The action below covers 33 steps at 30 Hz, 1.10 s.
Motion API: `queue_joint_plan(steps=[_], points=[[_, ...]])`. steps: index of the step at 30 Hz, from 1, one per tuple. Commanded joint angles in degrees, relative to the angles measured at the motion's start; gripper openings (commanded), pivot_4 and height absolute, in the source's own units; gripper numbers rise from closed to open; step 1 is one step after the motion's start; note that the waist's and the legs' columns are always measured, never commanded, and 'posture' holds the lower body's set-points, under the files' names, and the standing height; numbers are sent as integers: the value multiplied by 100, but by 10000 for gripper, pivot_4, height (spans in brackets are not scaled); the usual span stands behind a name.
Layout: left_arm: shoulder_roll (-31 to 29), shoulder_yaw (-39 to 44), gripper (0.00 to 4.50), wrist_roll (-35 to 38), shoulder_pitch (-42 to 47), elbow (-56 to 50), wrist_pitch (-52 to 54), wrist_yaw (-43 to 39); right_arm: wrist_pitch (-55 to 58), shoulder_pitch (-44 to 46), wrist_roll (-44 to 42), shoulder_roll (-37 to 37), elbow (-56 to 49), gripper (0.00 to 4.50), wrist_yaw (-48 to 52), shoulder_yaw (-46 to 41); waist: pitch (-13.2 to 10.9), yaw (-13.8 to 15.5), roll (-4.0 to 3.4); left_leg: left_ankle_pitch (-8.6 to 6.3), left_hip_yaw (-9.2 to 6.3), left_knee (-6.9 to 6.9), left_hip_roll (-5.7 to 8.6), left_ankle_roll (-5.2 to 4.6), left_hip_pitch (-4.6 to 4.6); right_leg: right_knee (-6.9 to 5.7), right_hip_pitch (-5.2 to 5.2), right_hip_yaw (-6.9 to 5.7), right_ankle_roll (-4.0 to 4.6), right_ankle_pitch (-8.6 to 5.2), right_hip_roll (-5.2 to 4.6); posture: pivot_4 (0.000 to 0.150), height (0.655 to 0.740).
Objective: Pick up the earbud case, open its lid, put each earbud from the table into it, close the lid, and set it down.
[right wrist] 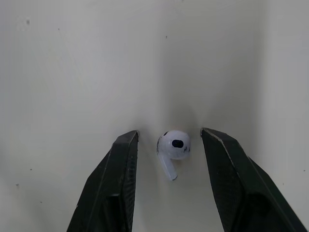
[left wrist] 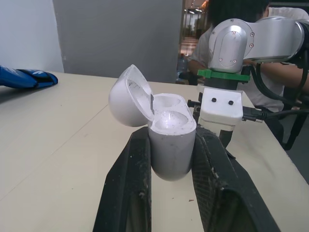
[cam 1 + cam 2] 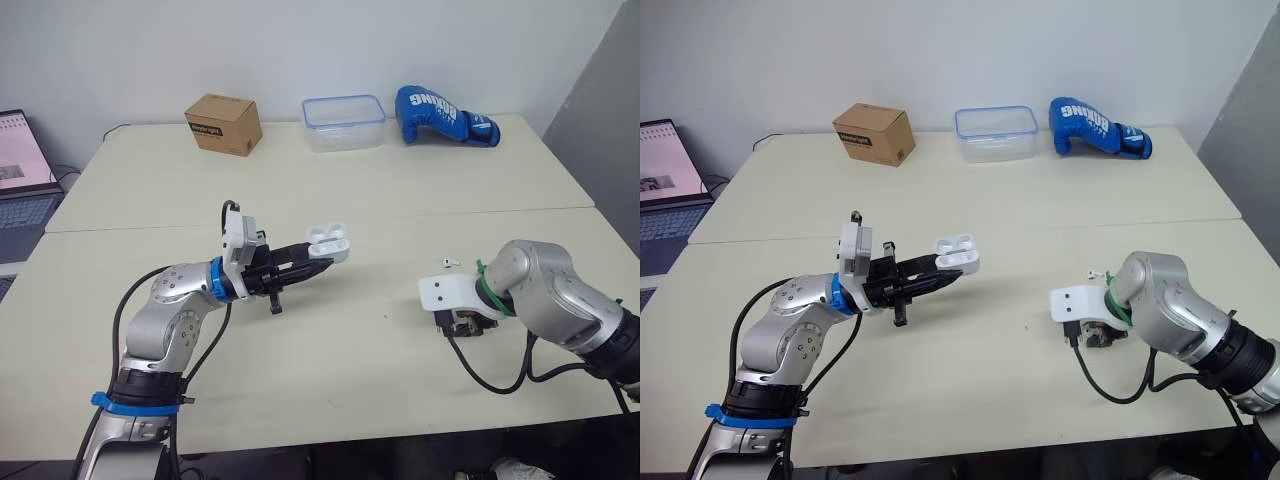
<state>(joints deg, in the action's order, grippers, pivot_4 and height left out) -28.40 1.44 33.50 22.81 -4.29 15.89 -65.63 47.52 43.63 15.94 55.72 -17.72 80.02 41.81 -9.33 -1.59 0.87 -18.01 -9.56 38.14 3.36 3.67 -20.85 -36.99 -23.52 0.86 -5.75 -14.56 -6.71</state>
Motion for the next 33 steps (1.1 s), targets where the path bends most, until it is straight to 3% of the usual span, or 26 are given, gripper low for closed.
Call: queue_joint_plan(steps=[1,15,18,21,33], points=[[-2,41,7457,49,30,-246,-59,18,21,100,191,-22,6,21103,62,-7,0,0,0,0,0,0,0,0,0,-1,0,0,0,0,0,1500,7307],[20,32,7457,46,-16,-276,-72,59,24,73,389,-26,7,21103,279,-28,0,-2,0,0,0,0,0,0,0,0,0,0,0,0,0,1500,7307],[26,32,7457,44,-23,-275,-76,65,59,60,438,-39,-9,15494,304,-34,0,-2,0,0,0,1,0,0,0,0,0,0,0,0,0,1500,7307],[27,29,7457,38,-27,-277,-77,68,106,68,449,-66,-28,4797,314,-31,0,-1,0,0,0,0,0,0,0,-1,0,0,0,0,0,1500,7307],[20,29,7457,46,-16,-275,-76,86,139,65,535,-119,-42,4012,354,-20,0,-1,0,0,0,0,0,0,0,0,0,0,0,0,0,1500,7307]])
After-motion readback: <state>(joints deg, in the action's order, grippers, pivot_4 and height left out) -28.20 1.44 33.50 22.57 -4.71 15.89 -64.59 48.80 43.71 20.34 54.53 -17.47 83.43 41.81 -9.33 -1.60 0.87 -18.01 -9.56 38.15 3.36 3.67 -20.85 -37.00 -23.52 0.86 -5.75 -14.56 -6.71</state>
